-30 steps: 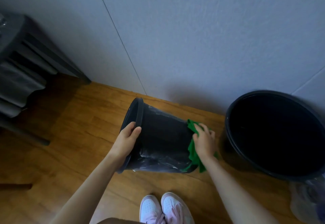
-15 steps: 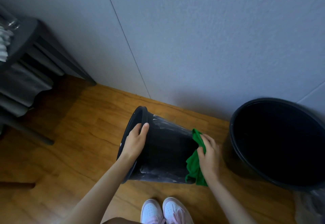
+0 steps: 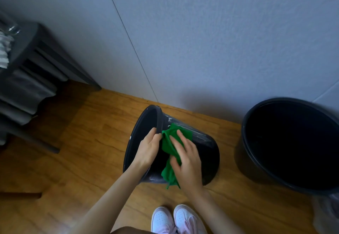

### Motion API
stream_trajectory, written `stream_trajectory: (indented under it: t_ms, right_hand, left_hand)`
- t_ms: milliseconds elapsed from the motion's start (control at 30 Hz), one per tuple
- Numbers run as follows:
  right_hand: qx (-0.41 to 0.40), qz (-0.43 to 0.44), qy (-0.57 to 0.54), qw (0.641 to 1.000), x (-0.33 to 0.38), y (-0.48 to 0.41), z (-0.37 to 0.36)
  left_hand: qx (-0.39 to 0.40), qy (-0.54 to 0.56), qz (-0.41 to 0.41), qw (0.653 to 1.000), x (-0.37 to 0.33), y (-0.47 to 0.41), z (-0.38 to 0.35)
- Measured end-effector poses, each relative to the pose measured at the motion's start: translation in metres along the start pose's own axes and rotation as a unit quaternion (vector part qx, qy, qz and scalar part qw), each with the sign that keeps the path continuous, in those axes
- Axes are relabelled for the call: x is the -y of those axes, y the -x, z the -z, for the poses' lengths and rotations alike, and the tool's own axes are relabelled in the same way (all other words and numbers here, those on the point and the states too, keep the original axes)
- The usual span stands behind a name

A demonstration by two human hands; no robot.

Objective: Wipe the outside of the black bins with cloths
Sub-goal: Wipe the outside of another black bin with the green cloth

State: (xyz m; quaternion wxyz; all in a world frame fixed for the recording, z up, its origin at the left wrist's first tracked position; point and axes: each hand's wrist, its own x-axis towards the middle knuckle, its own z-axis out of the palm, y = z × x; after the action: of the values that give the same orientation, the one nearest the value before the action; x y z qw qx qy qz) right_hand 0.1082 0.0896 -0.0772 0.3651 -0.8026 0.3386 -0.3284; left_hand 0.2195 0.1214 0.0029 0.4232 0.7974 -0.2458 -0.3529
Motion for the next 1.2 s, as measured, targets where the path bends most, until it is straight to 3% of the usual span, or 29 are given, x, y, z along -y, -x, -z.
stream_trajectory:
  t_ms: [200,333,600,767,967,1133,1200]
  right_hand:
    - [0.051,-0.045,0.156,0.985,0.006,-0.011,-0.011]
    - [0.086,-0.08,0.163,0.98,-0.014,-0.034,-0.011]
    - [0.11,-0.262,0.165,0.945,-0.078,-0.036,0.01]
    - [0.048,-0.231,0.147,0.96,-0.064,-0.008,0.004]
    - [0.029,-0.098,0.123,0.987,0.011,-0.031,-0.016]
    - [0.059,-0.098,0.143,0.983,0.002,-0.056,-0.016]
    - [0.089,-0.144,0.136,0.976,-0.022,-0.065,-0.013]
  left_hand:
    - [-0.03,-0.029,-0.05,0.998,0.009,-0.001,-0.002]
    - [-0.045,-0.048,-0.057,0.996,0.014,-0.002,0.002]
    - [-0.059,-0.07,-0.052,0.994,0.016,-0.001,0.006]
    - [-0.039,-0.091,-0.073,0.992,0.016,0.001,0.004]
    - [-0.039,-0.087,-0.068,0.993,0.015,0.001,0.0]
    - [-0.035,-0.088,-0.073,0.993,0.016,-0.001,0.001]
    - [-0.036,-0.092,-0.074,0.992,0.016,0.0,0.002]
